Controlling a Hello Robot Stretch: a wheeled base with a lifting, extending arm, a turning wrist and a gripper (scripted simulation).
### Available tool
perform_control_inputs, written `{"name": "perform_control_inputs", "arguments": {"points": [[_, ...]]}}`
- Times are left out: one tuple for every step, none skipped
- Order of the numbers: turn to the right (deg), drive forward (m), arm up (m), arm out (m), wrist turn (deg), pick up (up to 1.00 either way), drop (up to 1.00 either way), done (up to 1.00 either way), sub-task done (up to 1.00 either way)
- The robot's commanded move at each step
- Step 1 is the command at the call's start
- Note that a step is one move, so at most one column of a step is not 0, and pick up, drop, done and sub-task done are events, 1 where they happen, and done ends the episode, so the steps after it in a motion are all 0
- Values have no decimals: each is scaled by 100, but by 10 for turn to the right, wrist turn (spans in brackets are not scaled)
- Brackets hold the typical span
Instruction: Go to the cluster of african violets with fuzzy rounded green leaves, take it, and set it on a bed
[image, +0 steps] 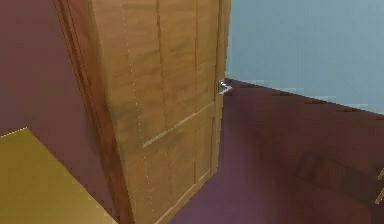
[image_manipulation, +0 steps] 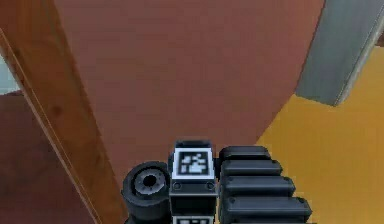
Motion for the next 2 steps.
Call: {"name": "perform_control_inputs", "arguments": {"points": [[120,0,0,0,0,0,0,0,0],[0,40,0,0,0,0,0,0,0]]}}
